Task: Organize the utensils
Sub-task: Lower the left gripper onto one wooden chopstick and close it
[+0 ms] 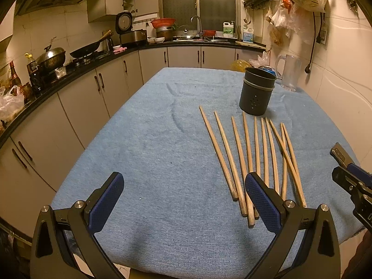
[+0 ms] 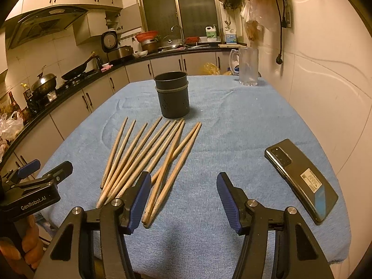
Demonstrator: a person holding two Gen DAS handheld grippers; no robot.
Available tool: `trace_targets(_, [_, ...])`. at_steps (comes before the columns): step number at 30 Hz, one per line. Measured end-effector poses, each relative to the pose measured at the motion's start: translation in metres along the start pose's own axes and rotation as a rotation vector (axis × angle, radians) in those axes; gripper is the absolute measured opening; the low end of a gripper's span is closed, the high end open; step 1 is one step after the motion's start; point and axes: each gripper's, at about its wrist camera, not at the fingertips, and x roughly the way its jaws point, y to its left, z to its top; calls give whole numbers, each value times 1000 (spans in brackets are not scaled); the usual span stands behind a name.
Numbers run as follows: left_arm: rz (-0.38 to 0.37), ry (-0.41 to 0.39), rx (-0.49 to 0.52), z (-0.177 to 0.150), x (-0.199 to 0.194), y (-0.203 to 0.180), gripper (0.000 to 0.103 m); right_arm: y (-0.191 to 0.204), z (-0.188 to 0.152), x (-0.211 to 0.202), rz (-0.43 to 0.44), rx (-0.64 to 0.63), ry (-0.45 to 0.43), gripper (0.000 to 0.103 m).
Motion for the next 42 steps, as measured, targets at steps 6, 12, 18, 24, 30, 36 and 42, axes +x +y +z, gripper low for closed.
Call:
trace_targets(6, [-85, 65, -35, 21, 15, 18, 103, -14, 18, 14, 75, 57, 64, 55])
trace_targets(12, [-178, 165, -82, 54, 43, 34, 85, -29, 54, 50, 159, 141, 196, 38])
trace_targets(18, [-261, 315, -135, 82, 87, 43, 63, -43, 76, 93, 146, 216, 310, 23])
trace_targets(24, [-313, 438, -146, 105, 134, 31, 45, -55, 93, 129, 140, 260, 405, 17])
trace_targets(30, [-279, 501, -120, 115, 169, 14, 35, -57, 99, 155, 117, 247, 466, 17])
trace_targets(36, [-261, 541, -101, 115, 193, 7, 35, -55, 99, 172, 97, 247, 504, 16])
trace_targets(42, [-228, 557, -67, 119, 205, 2, 25, -52, 99, 189, 62, 222, 536, 16])
